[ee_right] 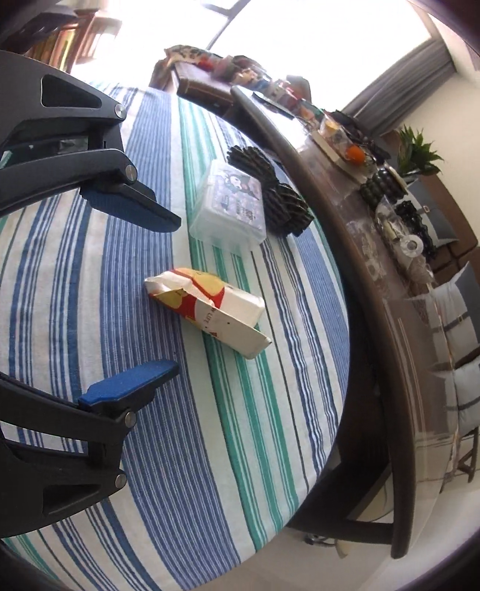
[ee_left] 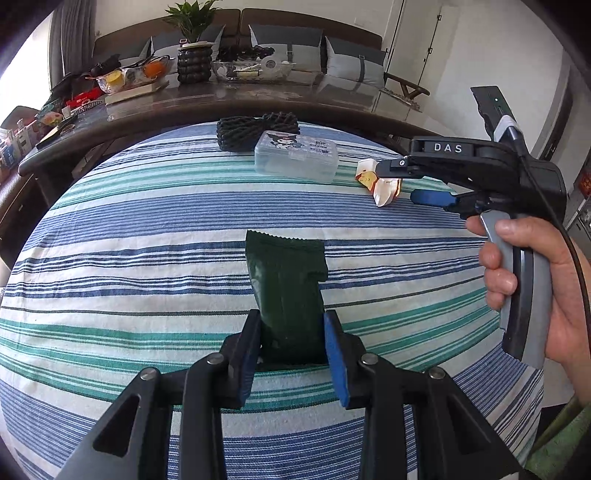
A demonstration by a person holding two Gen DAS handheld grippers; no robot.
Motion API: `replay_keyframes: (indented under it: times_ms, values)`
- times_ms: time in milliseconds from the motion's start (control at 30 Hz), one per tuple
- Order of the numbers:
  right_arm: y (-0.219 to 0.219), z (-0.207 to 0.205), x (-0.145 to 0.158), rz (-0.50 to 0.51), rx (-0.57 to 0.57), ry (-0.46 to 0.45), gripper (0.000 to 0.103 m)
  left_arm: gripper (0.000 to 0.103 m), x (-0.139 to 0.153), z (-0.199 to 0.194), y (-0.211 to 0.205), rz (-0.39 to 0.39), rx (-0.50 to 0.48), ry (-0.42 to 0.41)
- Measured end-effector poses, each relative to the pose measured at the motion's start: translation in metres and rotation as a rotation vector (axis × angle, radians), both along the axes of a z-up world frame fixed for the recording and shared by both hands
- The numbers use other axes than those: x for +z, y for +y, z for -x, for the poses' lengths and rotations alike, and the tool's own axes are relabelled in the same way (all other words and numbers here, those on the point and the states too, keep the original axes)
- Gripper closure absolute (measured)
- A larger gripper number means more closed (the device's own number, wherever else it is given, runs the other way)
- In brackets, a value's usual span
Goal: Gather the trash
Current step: 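Grasp the green pouch with the left gripper while the right gripper grasps the white wrapper, then carry the pouch and wrapper over the blue wastebasket and open both grippers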
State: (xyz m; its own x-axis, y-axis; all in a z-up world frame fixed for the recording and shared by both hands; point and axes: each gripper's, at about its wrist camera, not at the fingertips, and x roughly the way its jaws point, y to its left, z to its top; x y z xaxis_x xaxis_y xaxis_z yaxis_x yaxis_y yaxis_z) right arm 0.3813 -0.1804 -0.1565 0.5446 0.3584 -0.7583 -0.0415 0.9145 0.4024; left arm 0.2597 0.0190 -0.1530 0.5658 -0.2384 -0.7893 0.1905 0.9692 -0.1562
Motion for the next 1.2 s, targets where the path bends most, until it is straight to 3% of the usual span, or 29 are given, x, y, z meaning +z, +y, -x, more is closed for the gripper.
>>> replay_keyframes:
  times_ms: [33, 67, 100, 433, 633, 800, 1000, 1200]
  values:
    - [0.000, -0.004, -0.001, -0.002, -0.014, 0.001, 0.049, 0.069, -0.001, 0.000, -0.002, -0.003, -0.004, 0.002]
    - [0.000, -0.007, -0.003, -0.002, -0.022, 0.010, 0.080, 0.069, -0.002, 0.000, -0.003, -0.008, -0.009, 0.002]
    - [-0.003, -0.008, -0.003, 0.008, -0.031, 0.022, 0.094, 0.069, -0.003, 0.000, -0.004, -0.010, -0.012, 0.002]
    - [-0.047, 0.067, 0.035, 0.078, 0.062, -0.062, 0.096, 0.069, -0.001, 0.017, -0.027, 0.054, -0.098, 0.013]
    - [-0.123, 0.142, 0.053, 0.052, 0.023, -0.081, 0.096, 0.069, 0.008, 0.045, -0.070, 0.105, -0.182, 0.021]
    - [-0.214, 0.197, 0.059, 0.079, -0.109, -0.062, 0.096, 0.069, 0.027, 0.069, -0.136, 0.152, -0.293, 0.013]
    - [-0.311, 0.236, 0.036, 0.233, -0.268, 0.040, 0.096, 0.069, 0.046, 0.094, -0.242, 0.194, -0.457, 0.028]
    - [-0.367, 0.260, -0.002, 0.293, -0.340, 0.125, 0.096, 0.069, 0.025, 0.107, -0.348, 0.194, -0.582, 0.096]
